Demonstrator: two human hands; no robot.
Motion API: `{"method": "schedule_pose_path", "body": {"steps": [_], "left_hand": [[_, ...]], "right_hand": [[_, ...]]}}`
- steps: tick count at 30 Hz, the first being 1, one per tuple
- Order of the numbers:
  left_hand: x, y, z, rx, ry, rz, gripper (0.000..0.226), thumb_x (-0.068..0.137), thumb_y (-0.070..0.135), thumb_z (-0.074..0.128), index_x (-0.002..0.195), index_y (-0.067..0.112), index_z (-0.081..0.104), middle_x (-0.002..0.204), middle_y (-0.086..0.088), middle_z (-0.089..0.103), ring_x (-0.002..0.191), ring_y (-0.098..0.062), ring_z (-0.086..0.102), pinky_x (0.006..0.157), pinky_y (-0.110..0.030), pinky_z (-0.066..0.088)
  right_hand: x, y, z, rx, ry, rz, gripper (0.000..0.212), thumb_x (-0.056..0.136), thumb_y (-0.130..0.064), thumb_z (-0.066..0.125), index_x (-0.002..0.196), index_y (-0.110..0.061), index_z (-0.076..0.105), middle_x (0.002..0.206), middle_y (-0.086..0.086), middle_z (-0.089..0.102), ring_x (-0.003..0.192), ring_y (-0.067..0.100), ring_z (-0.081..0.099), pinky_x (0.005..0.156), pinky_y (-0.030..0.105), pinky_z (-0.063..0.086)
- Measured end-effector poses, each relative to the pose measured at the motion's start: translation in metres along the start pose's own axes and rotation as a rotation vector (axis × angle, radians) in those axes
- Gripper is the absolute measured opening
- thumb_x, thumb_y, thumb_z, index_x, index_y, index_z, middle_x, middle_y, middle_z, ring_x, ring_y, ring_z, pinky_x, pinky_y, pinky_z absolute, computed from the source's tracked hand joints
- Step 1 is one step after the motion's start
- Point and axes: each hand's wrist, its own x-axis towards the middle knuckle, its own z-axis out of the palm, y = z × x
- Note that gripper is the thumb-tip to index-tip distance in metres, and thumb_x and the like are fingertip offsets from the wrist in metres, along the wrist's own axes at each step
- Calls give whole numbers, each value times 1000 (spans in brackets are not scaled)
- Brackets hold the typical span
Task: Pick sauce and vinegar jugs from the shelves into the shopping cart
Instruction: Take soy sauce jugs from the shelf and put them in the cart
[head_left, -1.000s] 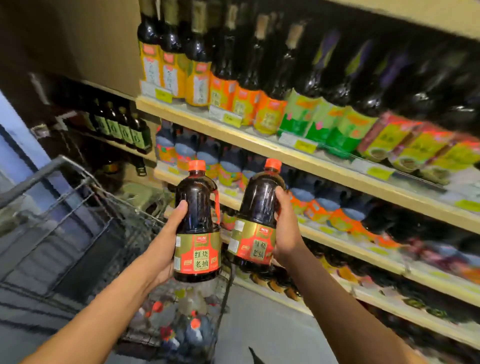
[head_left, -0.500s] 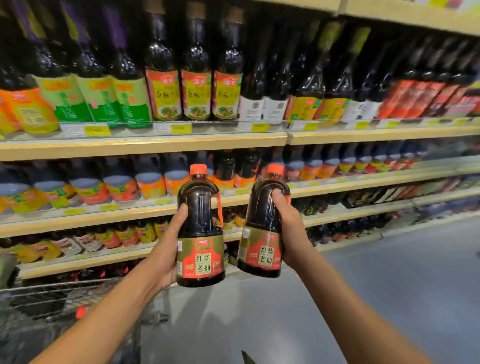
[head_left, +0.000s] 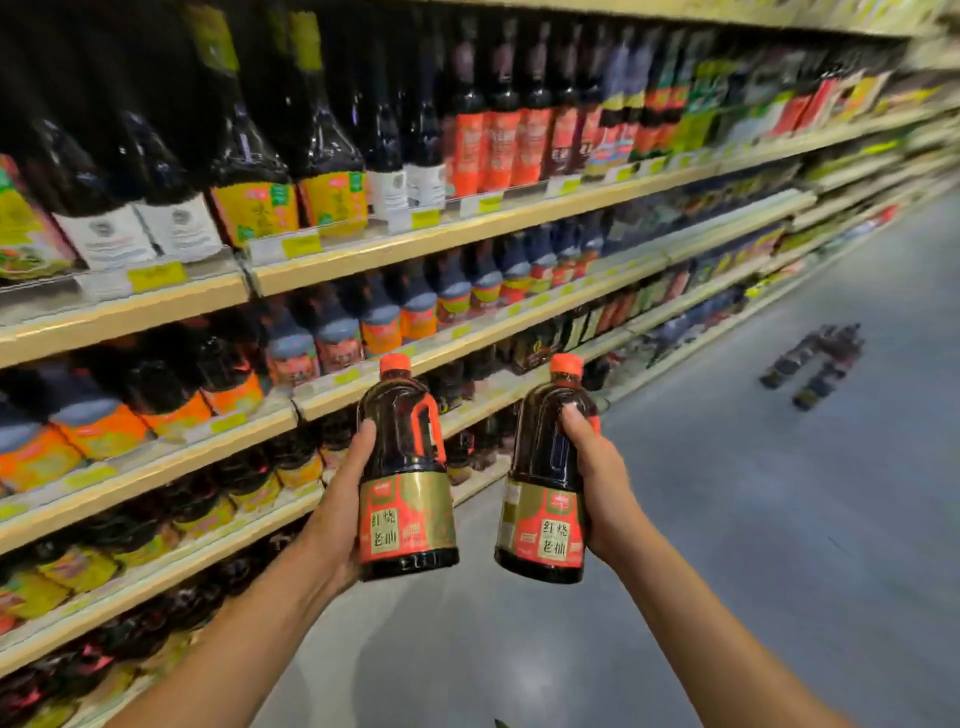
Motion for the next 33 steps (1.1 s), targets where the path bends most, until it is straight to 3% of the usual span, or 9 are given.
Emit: {"method": "schedule_pose_path", "body": {"steps": [5,10,16,19,23,25,29,33], "left_hand": [[33,-16,74,139,-172,-67,64,84,58,55,117,5,69,112,-28,71,87,-40,73,85,-52,57],[72,-38,143,274,-330,-139,62,88,55,58,117,3,70,118,-33,67,101,-47,68,102,-68,44],[126,-62,224,393,-532,-224,60,74,53,69,112,7,74,124,-31,65,112,-47,62,101,-60,49],[158,-73,267,426,-604,-248,67,72,52,69,117,3,69,115,-28,69,99,-39,69,88,-50,58],[200,-82,327,478,-728,-259,55,73,50,66,104,5,72,100,-23,72,82,-32,71,77,-42,61],[221,-85,355,507,-761,-229,53,71,54,66,96,7,76,98,-23,72,80,-32,70,78,-42,59],[263,-94,406,479,-764,-218,71,64,58,71,108,2,69,97,-24,71,78,-33,69,78,-45,57],[301,-100,458,445,-753,-205,61,70,59,80,107,12,70,101,-24,71,82,-34,71,84,-51,57]], "right_hand": [[-8,-22,-81,56,137,-40,73,78,-54,72,126,-1,60,103,23,72,86,37,71,80,49,59],[-17,-43,-148,98,285,-99,67,81,-51,69,127,-2,59,102,21,72,87,35,71,77,46,59],[-13,-73,-222,87,454,-147,68,82,-52,69,129,-4,59,107,21,72,92,36,72,79,46,60],[-6,-90,-254,91,532,-174,66,82,-52,67,127,-4,60,105,20,73,90,35,73,75,43,60],[14,-115,-295,86,633,-195,66,82,-53,67,127,-5,61,107,22,73,91,36,73,78,45,60],[28,-127,-313,82,678,-203,64,83,-53,68,127,-6,61,110,23,73,92,37,73,79,46,61],[57,-151,-348,103,759,-221,65,81,-53,68,126,-6,62,113,26,71,94,40,72,85,51,60],[80,-170,-384,121,811,-250,64,82,-53,69,125,-7,60,108,24,73,89,37,73,75,46,62]]}}
